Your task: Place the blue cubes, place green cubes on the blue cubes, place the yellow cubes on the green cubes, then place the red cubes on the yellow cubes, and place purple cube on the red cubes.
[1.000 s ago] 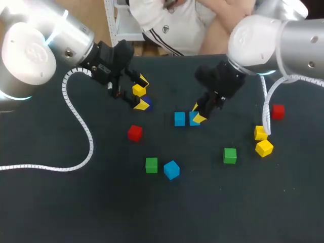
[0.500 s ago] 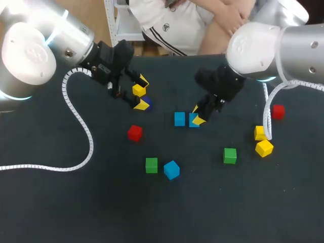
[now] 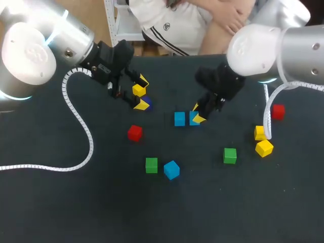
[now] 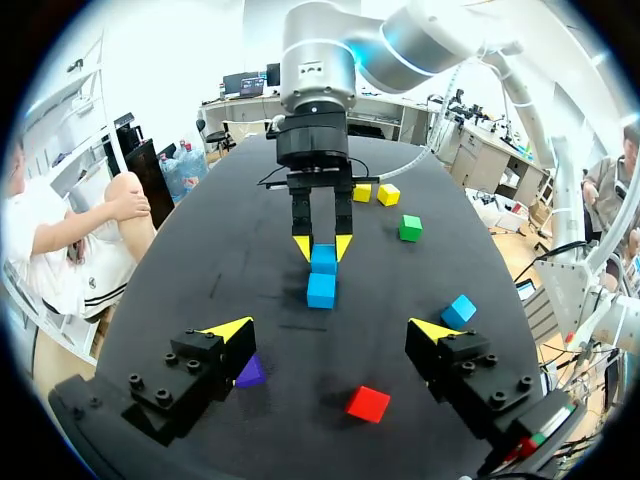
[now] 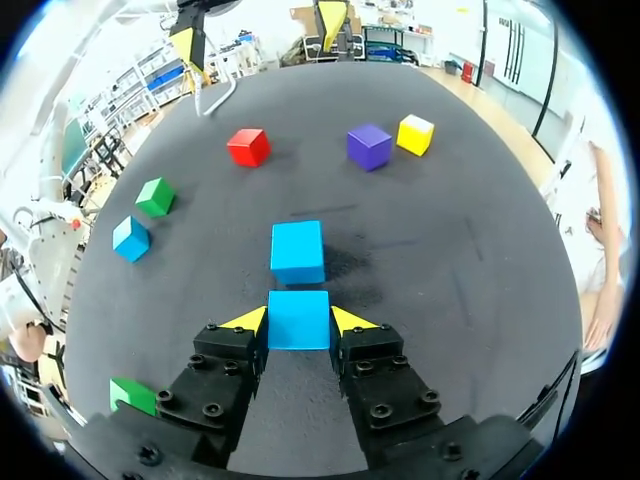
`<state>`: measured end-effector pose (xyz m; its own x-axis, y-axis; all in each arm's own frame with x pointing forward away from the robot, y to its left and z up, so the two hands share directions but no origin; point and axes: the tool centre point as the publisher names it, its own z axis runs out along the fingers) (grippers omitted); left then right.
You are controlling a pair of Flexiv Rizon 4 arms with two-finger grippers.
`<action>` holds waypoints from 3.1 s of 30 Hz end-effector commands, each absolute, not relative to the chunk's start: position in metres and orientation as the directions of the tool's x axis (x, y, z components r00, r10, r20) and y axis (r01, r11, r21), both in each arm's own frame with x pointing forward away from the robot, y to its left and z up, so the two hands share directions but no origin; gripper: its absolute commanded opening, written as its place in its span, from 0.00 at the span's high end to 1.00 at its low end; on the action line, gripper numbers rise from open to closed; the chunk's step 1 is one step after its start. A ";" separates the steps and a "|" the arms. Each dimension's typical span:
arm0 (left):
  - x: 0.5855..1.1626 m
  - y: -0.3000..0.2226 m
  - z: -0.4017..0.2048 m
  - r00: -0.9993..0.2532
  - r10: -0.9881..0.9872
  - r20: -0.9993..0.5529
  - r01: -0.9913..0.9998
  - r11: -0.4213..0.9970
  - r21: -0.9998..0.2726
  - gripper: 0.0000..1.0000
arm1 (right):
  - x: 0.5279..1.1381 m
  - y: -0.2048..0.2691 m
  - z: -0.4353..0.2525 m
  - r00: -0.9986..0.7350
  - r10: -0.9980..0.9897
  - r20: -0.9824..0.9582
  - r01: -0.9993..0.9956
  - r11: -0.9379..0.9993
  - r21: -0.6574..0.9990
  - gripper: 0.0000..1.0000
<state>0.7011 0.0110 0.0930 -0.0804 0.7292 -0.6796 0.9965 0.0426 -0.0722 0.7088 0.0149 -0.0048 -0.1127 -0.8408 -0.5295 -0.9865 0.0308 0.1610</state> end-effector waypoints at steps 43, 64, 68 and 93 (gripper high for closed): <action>0.701 0.011 0.093 -0.080 0.729 -0.680 0.997 0.042 -0.072 0.00 | 0.716 0.017 -0.015 -0.011 -0.823 -0.568 -0.996 -0.039 0.075 1.00; 0.701 0.011 0.093 -0.080 0.729 -0.680 0.997 0.042 -0.072 0.00 | 0.708 0.013 -0.008 -0.013 -0.811 -0.586 -0.996 -0.040 0.078 1.00; 0.701 0.011 0.093 -0.080 0.729 -0.680 0.997 0.042 -0.072 0.00 | 0.706 0.014 -0.010 -0.012 -0.811 -0.585 -0.996 -0.045 0.083 1.00; 0.701 0.011 0.093 -0.080 0.729 -0.680 0.997 0.042 -0.072 0.00 | 0.713 0.016 -0.012 -0.013 -0.814 -0.581 -0.995 -0.045 0.085 1.00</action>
